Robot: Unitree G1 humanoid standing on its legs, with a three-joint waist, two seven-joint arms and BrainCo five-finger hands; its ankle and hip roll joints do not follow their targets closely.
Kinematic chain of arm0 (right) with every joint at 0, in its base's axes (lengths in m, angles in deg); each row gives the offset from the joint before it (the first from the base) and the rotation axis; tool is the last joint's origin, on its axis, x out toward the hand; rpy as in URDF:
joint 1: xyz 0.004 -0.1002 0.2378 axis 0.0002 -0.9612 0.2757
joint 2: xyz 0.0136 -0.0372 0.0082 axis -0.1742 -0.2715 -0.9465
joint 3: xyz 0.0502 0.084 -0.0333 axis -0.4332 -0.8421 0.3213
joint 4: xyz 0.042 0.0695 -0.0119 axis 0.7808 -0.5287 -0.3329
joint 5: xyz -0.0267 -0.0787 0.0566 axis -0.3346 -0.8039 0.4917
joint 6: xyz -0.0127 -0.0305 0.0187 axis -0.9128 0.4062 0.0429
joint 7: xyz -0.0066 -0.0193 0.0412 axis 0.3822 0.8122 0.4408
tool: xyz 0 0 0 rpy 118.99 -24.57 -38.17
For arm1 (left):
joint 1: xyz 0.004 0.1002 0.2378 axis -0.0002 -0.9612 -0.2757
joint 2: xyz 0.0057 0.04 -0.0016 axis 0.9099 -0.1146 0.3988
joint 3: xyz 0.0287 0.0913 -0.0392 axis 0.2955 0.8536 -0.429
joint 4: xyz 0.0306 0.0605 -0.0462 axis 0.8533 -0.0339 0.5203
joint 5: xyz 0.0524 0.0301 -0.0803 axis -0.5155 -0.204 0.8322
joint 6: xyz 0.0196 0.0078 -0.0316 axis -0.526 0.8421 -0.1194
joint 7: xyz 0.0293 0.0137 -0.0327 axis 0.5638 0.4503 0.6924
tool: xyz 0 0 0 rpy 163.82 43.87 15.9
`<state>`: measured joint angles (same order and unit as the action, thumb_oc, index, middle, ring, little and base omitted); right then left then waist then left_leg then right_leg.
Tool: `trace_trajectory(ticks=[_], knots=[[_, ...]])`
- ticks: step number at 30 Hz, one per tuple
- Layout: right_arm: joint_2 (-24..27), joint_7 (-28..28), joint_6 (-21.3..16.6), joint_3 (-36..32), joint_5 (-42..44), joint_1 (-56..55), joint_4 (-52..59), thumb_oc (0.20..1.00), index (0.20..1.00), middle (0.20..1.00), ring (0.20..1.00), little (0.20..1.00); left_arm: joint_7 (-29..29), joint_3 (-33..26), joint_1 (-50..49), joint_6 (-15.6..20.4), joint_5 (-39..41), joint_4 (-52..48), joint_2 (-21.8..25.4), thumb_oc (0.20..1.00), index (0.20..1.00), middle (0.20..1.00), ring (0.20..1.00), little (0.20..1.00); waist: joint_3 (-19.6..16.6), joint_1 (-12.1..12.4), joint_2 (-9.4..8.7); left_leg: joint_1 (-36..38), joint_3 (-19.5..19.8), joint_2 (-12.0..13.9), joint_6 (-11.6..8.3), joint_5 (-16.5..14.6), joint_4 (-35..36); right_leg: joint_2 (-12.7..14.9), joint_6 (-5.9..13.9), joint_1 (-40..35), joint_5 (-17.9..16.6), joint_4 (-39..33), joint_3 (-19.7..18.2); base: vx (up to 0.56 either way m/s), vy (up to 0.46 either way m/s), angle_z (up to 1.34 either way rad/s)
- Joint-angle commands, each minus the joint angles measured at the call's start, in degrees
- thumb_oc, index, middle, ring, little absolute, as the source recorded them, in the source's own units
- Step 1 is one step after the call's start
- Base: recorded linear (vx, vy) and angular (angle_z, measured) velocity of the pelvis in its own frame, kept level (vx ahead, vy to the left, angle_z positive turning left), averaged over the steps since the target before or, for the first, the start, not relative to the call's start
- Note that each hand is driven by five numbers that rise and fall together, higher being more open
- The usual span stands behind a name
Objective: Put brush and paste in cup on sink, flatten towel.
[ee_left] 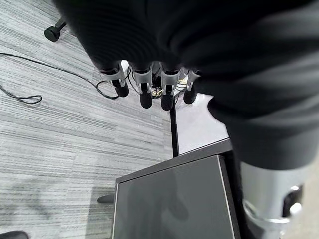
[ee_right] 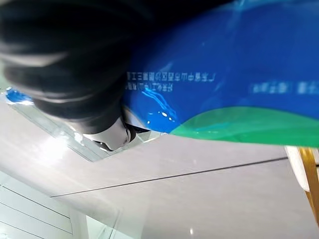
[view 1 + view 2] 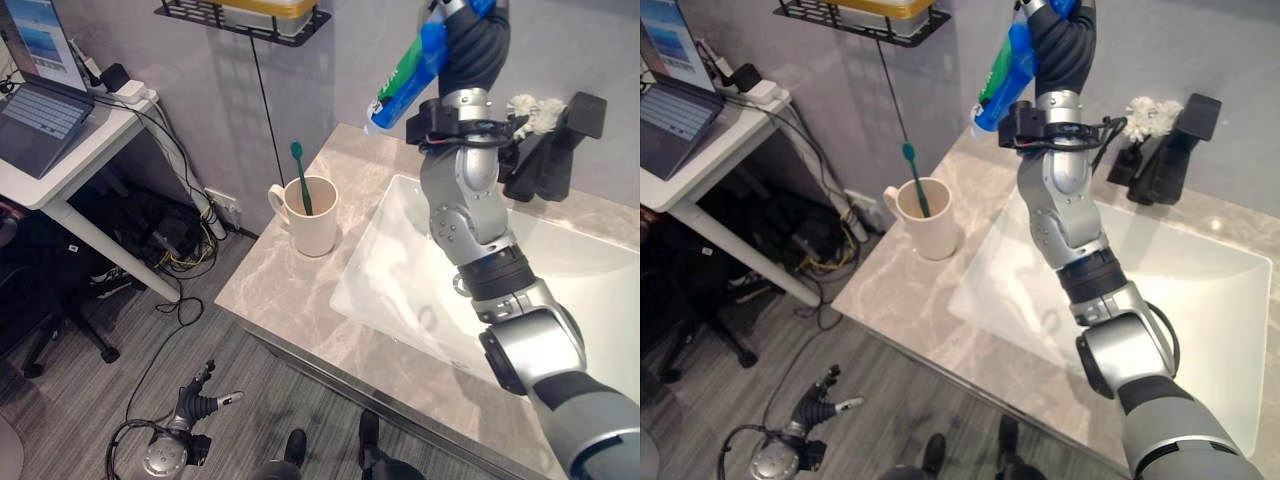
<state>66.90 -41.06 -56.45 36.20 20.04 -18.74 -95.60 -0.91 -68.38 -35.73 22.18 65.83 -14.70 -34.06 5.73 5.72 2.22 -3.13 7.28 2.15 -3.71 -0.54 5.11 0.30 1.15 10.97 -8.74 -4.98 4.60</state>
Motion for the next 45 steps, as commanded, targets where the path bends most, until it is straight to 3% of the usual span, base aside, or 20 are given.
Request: trace_trajectory(ticks=[1, 11, 27, 28, 32, 45], knots=[[-0.25, -1.13, -2.26, -1.37, 0.20, 7.32, -0.66, 0.200, 0.200, 0.200, 0.200, 0.200, -2.01, 0.96, 1.34, 1.51, -0.71, 1.90, 2.18, 1.000, 1.000, 1.000, 1.000, 1.000, -2.11, 0.39, -2.05, 2.41, -4.59, -5.02, 3.22, -1.93, -1.73, 3.88, 5.02, -3.84, 4.65, 2.60, -1.80, 0.00, 0.000, 0.00], [-2.74, -3.17, 0.57, 1.66, 2.20, 5.22, -0.30, 0.200, 0.200, 0.200, 0.200, 0.200, -2.10, 1.81, 1.26, 0.08, -1.16, 5.31, -0.08, 1.000, 1.000, 1.000, 1.000, 1.000, -3.45, -0.40, -2.60, 4.12, -5.36, -4.56, 2.98, -1.57, -0.77, 3.39, 5.03, -5.52, 4.24, 1.55, -2.62, 0.01, 0.001, 0.00], [-4.67, -2.57, 0.89, 2.72, 0.37, 2.52, -0.34, 0.200, 0.200, 0.200, 0.200, 0.200, -2.58, 0.87, 0.19, 0.36, -0.11, 2.18, -0.39, 1.000, 1.000, 1.000, 1.000, 1.000, -2.80, 0.09, -2.43, 3.79, -5.22, -4.66, 3.19, -1.67, -0.17, 3.54, 4.91, -5.63, 4.42, 0.87, -2.75, 0.00, 0.005, -0.02], [-5.36, -3.20, 0.76, 3.12, 0.76, 1.71, -0.32, 0.200, 0.200, 0.200, 0.200, 0.200, -4.76, 0.97, 1.92, 0.40, -0.13, 4.66, -1.67, 1.000, 1.000, 1.000, 1.000, 1.000, -2.64, -0.21, -2.55, 3.75, -5.32, -4.64, 3.19, -1.67, -0.16, 3.54, 4.90, -5.47, 4.38, 0.97, -2.83, -0.01, 0.000, 0.04], [-6.85, -0.57, 1.08, 3.37, -0.65, 4.67, -4.34, 0.200, 0.200, 0.200, 0.200, 0.200, -3.50, 2.21, 1.09, 1.41, -1.18, 3.46, -0.99, 1.000, 1.000, 1.000, 1.000, 1.000, -2.27, 0.24, -2.46, 3.13, -5.11, -4.72, 3.14, -1.67, -0.16, 3.61, 4.90, -4.95, 4.45, 1.18, -2.86, 0.00, 0.002, 0.01], [-10.51, -1.36, 1.88, 5.62, -1.90, 4.53, -3.85, 0.200, 0.200, 0.200, 0.200, 0.200, -4.61, 2.43, 3.12, 0.65, -2.49, 5.62, -1.34, 1.000, 1.000, 1.000, 1.000, 1.000, -1.97, -0.15, -2.76, 3.55, -5.21, -4.89, 3.36, -1.89, -0.11, 3.56, 4.78, -5.39, 4.56, 1.26, -3.11, 0.00, 0.001, 0.01]])
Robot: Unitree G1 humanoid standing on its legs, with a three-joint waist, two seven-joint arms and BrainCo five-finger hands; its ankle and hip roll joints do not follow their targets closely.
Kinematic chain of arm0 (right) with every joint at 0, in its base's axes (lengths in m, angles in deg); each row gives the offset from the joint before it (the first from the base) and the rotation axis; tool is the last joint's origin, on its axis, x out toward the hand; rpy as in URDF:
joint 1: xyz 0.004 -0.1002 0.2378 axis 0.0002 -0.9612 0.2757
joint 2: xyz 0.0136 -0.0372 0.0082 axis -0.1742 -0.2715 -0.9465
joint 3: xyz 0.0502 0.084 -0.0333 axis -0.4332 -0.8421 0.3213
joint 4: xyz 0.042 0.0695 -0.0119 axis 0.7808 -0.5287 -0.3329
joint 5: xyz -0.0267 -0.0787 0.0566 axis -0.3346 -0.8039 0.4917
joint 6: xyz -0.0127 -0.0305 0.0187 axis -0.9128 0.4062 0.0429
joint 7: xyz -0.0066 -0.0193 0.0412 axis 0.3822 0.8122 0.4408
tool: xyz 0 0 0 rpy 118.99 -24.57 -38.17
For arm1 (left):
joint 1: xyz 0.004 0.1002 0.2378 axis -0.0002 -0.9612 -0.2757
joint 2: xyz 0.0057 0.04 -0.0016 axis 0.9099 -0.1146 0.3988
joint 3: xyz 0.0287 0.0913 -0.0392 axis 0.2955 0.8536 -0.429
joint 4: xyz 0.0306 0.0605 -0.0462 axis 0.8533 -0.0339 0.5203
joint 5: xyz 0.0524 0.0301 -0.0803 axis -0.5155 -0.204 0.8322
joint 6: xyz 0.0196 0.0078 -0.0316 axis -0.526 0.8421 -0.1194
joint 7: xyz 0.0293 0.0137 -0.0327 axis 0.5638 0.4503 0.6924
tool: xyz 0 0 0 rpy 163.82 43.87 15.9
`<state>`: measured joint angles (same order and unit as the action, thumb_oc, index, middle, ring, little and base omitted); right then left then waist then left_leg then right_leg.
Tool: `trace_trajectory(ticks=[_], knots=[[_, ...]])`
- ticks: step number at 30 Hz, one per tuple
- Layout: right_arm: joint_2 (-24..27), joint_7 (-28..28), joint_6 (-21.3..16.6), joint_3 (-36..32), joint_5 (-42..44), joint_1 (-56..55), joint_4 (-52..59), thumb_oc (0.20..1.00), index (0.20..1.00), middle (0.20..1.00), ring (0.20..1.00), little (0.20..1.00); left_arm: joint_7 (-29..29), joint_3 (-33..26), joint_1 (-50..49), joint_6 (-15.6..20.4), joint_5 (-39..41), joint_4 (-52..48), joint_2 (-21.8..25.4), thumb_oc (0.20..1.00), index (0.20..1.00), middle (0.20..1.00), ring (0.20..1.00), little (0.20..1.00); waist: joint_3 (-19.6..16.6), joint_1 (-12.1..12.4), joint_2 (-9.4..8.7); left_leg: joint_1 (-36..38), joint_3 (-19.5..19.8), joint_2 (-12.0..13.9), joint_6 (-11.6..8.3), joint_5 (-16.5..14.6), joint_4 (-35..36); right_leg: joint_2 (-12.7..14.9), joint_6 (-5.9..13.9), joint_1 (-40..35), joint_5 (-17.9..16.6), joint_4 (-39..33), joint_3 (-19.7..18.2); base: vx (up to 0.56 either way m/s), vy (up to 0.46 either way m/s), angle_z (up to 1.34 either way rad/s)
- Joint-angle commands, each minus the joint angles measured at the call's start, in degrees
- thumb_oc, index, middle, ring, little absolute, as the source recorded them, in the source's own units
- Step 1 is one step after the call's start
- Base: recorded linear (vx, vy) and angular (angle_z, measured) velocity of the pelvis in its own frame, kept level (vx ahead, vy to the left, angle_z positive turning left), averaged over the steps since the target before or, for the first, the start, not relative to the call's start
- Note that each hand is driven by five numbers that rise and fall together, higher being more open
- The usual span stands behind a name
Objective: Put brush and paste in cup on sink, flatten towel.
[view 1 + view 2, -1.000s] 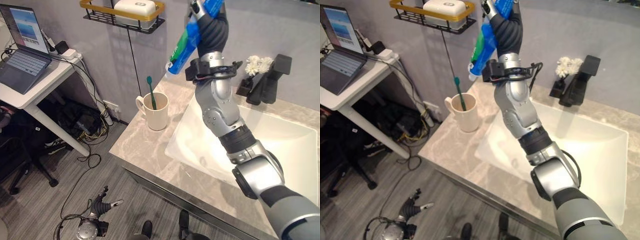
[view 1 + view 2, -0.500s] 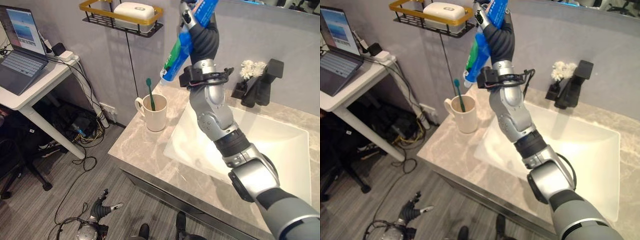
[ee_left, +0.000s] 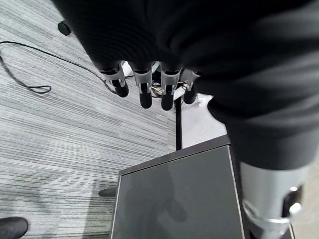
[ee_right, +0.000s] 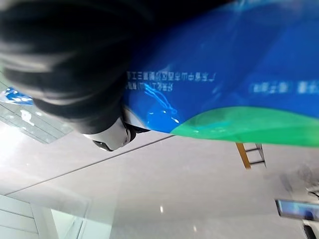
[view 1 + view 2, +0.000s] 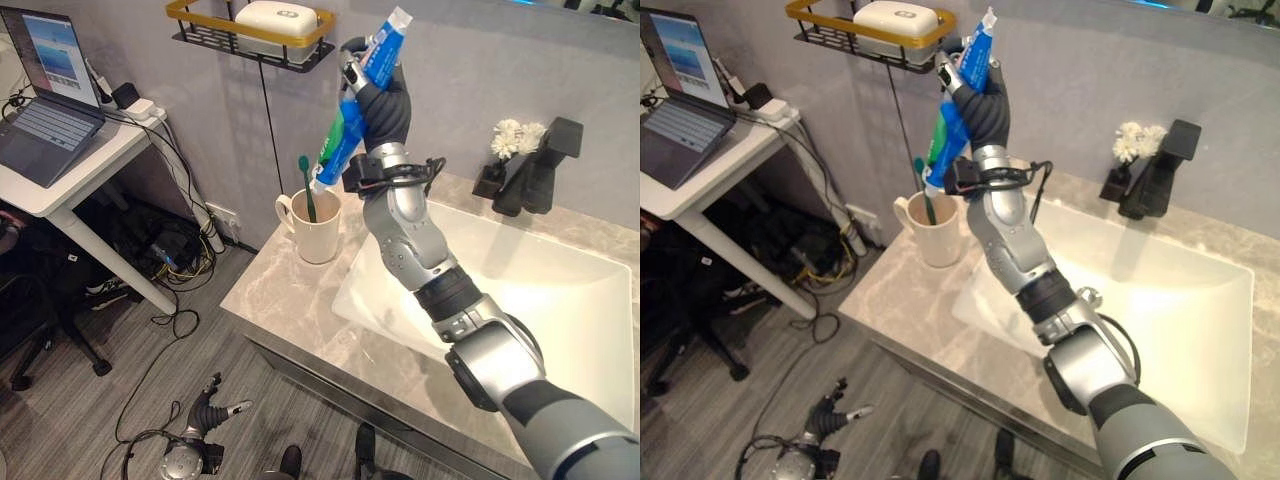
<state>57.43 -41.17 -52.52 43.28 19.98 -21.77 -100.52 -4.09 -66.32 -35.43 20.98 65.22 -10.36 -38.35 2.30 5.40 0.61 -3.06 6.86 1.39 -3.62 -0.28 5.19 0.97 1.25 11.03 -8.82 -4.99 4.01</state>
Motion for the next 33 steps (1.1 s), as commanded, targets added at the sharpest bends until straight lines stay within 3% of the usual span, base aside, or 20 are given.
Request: trace_trajectory(ticks=[1, 33], knots=[[-1.12, -1.34, -1.92, -1.21, -1.83, 7.48, 1.05, 0.200, 0.200, 0.200, 0.200, 0.200, -1.47, 0.45, 2.92, 1.85, -1.86, 1.43, 2.90, 1.000, 1.000, 1.000, 1.000, 1.000, 1.51, 0.14, -1.18, 3.49, -4.86, -4.14, 3.28, -2.12, -0.19, 2.90, 4.73, -5.44, 4.62, 1.24, -2.54, 0.01, 0.030, -0.01], [-2.72, -1.10, -1.84, -0.14, -3.31, 6.98, 1.55, 0.200, 0.200, 0.200, 0.200, 0.200, -2.85, 0.49, 4.45, 2.13, -0.97, 4.44, 1.54, 1.000, 1.000, 1.000, 1.000, 1.000, 2.26, 0.48, -1.33, 2.85, -5.06, -4.34, 3.36, -2.09, -0.19, 3.00, 4.74, -5.09, 4.70, 0.78, -3.03, 0.00, 0.000, 0.00]])
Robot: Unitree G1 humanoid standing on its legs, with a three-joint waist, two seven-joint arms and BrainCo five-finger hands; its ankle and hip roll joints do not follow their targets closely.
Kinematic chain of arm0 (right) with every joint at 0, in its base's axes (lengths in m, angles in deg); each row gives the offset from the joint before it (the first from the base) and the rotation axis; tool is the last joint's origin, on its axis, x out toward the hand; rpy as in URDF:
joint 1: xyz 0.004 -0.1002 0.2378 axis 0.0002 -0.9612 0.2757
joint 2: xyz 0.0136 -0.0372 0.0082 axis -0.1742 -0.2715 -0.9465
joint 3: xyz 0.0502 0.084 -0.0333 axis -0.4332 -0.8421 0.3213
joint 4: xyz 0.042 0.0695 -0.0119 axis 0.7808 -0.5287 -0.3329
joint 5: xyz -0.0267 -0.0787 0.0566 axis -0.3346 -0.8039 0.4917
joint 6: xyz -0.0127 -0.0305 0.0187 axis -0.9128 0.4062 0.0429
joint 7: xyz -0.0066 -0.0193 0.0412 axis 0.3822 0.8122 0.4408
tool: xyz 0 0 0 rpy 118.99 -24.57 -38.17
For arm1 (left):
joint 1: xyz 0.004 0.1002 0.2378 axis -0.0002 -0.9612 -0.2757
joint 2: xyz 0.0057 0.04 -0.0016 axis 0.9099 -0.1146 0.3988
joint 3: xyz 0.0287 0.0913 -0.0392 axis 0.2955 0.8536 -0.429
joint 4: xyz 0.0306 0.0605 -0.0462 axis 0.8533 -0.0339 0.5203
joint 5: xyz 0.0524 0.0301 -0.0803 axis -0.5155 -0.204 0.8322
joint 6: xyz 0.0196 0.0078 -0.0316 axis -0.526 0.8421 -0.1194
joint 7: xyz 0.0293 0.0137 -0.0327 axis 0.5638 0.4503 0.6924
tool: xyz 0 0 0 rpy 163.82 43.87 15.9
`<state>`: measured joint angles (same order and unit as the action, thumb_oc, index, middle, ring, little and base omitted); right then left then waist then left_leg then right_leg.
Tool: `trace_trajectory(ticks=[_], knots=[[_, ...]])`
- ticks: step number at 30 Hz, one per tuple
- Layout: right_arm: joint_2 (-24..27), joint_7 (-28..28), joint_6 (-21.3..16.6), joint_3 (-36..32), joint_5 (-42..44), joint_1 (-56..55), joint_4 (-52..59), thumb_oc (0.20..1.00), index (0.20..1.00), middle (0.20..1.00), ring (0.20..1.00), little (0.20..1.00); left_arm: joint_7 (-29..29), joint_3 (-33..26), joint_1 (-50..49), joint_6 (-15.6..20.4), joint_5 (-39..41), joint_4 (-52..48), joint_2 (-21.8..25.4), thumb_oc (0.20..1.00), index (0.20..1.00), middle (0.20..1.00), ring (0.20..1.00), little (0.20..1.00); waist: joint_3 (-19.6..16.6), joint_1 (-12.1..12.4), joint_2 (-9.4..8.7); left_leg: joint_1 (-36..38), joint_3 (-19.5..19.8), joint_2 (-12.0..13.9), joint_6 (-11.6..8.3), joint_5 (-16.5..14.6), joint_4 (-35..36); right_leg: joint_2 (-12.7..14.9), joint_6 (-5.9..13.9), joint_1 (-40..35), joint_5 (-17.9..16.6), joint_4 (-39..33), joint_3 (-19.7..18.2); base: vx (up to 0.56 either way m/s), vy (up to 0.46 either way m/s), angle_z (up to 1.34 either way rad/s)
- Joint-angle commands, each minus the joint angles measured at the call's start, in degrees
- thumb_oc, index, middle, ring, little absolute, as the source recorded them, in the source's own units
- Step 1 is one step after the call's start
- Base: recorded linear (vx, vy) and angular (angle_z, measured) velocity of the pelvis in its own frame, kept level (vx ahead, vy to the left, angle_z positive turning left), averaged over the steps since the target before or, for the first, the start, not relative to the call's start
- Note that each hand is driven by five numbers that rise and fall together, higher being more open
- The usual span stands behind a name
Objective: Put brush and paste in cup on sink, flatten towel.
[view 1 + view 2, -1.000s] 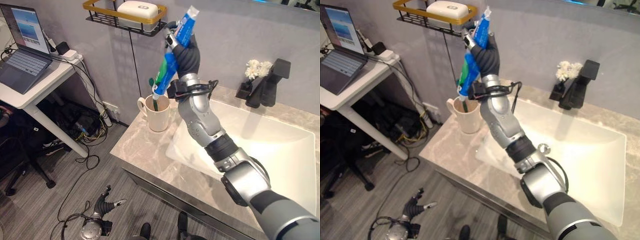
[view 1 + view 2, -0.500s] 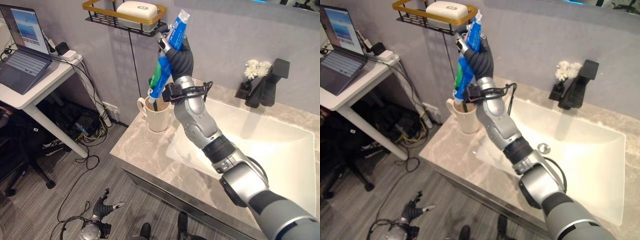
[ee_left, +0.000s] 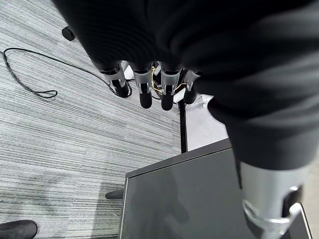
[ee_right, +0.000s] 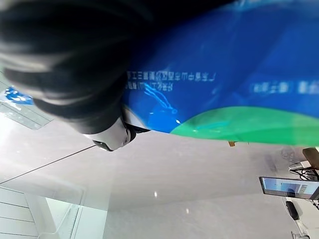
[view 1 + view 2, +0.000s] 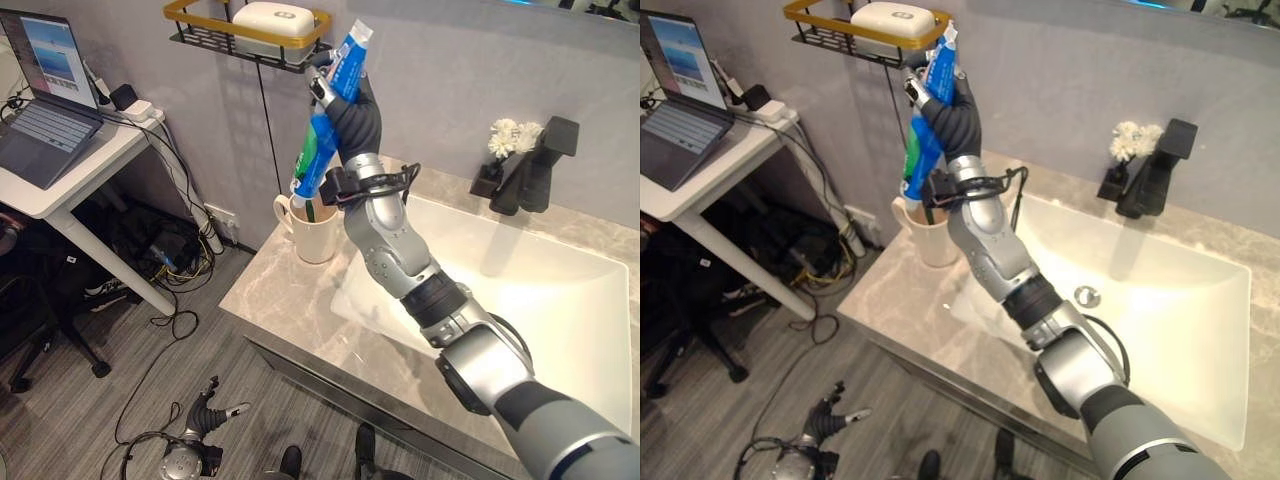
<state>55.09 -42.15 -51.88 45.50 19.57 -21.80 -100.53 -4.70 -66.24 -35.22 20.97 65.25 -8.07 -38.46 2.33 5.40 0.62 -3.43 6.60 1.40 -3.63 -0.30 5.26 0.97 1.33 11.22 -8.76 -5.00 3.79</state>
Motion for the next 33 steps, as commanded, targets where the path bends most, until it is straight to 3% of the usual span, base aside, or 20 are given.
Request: trace_trajectory(ticks=[1, 8, 33], knots=[[0.02, 0.80, -2.57, -2.60, -4.23, 7.40, 1.23, 0.200, 0.200, 0.200, 0.200, 0.200, -2.43, 0.46, 4.42, 2.18, -0.78, 2.58, 1.61, 1.000, 1.000, 1.000, 1.000, 1.000, 2.31, 0.51, -1.42, 3.06, -4.87, -4.34, 3.35, -2.02, -0.26, 3.03, 4.66, -5.14, 4.60, 0.83, -2.76, 0.00, 0.000, 0.00], [1.33, 3.43, -2.10, -3.58, -8.13, 7.66, 0.07, 0.200, 0.200, 0.200, 0.200, 0.200, -2.56, 0.30, 4.55, 2.16, -0.59, 2.71, 1.67, 1.000, 1.000, 1.000, 1.000, 1.000, 2.59, 0.41, -1.35, 3.03, -4.87, -4.32, 3.31, -1.99, -0.26, 3.00, 4.64, -5.07, 4.62, 0.87, -2.76, 0.00, 0.000, 0.00], [-0.78, 1.77, -1.86, -2.69, -6.15, 5.46, -1.58, 0.200, 0.200, 0.200, 0.200, 0.200, -2.76, 0.13, 5.84, 1.89, 0.31, 3.97, 0.94, 1.000, 1.000, 1.000, 1.000, 1.000, 3.64, 0.25, -2.06, 2.87, -5.02, -4.19, 3.55, -2.46, -0.28, 2.69, 4.48, -4.81, 4.85, 0.75, -3.77, 0.00, 0.000, 0.00]])
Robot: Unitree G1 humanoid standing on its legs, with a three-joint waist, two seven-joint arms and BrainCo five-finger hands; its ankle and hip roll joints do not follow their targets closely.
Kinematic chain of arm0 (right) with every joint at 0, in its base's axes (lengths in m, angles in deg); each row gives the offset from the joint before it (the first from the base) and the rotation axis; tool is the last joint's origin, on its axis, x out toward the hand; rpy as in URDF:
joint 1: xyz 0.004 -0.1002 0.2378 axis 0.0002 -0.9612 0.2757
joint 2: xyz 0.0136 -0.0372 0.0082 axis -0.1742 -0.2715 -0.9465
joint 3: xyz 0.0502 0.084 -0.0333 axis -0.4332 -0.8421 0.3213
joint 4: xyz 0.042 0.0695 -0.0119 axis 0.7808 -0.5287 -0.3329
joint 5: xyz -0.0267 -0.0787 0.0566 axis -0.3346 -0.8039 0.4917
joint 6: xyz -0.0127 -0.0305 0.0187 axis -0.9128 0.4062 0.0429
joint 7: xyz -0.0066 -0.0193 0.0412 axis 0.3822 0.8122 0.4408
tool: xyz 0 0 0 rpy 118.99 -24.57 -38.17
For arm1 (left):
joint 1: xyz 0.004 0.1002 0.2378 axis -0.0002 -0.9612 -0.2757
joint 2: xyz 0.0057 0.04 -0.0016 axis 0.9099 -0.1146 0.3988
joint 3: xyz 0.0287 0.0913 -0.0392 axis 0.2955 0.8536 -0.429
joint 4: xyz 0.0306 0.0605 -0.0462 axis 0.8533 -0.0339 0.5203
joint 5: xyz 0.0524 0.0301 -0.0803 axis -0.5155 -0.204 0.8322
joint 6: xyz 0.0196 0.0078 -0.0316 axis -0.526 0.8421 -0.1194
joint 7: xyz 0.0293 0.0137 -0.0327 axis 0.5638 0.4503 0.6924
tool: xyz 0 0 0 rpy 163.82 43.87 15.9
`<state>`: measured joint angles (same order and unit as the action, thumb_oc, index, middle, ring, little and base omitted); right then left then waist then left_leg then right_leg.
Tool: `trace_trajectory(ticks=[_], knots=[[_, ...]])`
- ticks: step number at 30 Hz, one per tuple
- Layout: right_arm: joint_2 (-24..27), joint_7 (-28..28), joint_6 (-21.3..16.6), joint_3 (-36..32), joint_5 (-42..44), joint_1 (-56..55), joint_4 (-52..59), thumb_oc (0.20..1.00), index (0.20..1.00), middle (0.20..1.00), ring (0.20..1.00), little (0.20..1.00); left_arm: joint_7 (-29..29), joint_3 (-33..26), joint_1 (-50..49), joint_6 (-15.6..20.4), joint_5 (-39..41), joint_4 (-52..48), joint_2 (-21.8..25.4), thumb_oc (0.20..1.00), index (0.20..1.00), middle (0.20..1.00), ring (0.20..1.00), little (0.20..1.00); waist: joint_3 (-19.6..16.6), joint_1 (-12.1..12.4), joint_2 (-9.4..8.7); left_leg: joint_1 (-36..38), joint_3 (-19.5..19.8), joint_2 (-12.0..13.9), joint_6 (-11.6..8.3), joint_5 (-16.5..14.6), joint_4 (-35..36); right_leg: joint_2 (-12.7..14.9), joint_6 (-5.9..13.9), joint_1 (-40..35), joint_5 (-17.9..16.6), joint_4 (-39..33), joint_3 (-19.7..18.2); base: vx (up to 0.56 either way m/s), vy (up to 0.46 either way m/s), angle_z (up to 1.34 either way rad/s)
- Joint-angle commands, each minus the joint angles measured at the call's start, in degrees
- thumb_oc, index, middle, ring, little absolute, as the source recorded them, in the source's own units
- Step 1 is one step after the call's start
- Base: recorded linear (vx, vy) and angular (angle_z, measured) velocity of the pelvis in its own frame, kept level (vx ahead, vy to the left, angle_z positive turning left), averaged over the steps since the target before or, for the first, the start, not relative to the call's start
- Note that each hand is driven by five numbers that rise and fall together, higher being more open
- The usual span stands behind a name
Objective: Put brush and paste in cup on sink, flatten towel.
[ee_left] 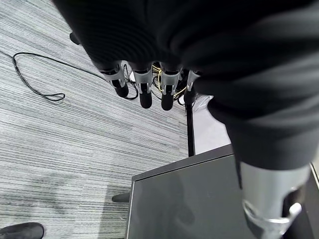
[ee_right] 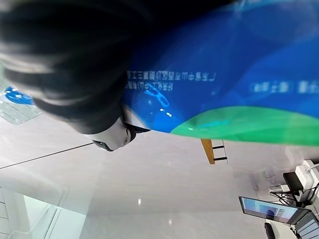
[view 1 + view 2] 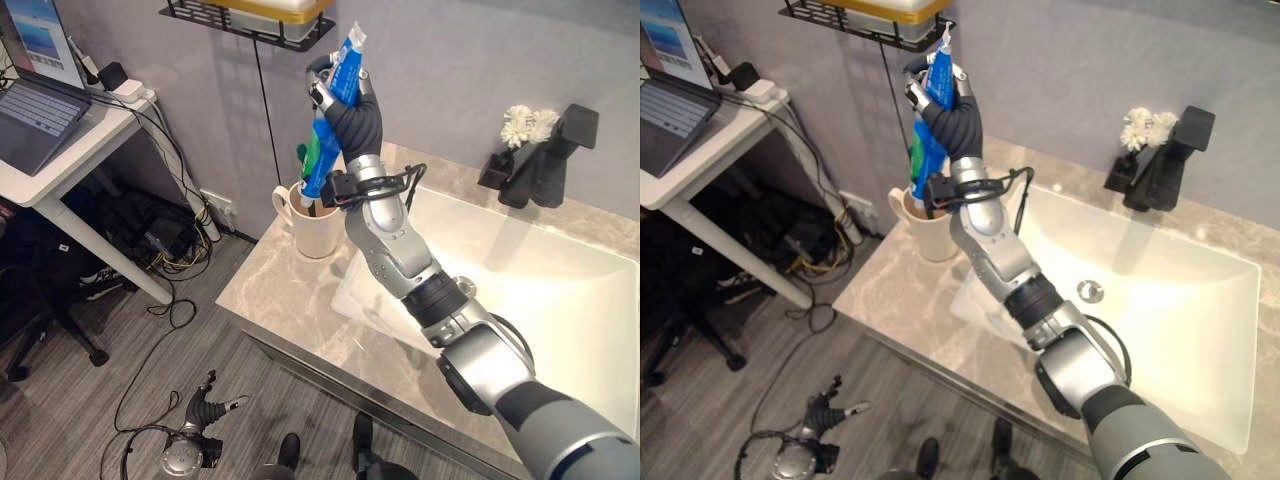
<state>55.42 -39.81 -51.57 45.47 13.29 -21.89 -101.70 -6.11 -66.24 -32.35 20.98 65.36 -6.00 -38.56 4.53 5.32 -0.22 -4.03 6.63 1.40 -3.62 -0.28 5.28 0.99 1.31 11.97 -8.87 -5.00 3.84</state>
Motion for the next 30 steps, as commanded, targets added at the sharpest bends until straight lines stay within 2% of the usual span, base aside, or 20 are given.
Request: trace_trajectory(ticks=[1, 30], knots=[[-1.11, -0.58, -2.17, -2.67, 0.14, 5.56, -0.41, 0.200, 0.200, 0.200, 0.200, 0.200, -1.34, 0.14, 2.98, 1.88, 0.20, 1.91, 1.04, 1.000, 1.000, 1.000, 1.000, 1.000, 1.43, 0.34, -1.22, 3.47, -5.05, -4.20, 3.54, -2.48, -0.30, 2.68, 4.50, -5.56, 4.97, 0.75, -3.82, 0.00, 0.000, 0.00], [-1.46, -1.02, -3.04, -2.50, -0.21, 3.88, 0.31, 0.200, 0.200, 0.200, 0.200, 0.200, -1.12, -0.59, 2.47, 2.08, 1.35, 1.57, 0.80, 1.000, 1.000, 1.000, 1.000, 1.000, 2.27, 0.29, -1.38, 3.90, -5.28, -4.18, 3.90, -2.96, -0.38, 2.30, 4.25, -5.42, 5.39, 1.22, -4.63, 0.00, 0.000, 0.00]])
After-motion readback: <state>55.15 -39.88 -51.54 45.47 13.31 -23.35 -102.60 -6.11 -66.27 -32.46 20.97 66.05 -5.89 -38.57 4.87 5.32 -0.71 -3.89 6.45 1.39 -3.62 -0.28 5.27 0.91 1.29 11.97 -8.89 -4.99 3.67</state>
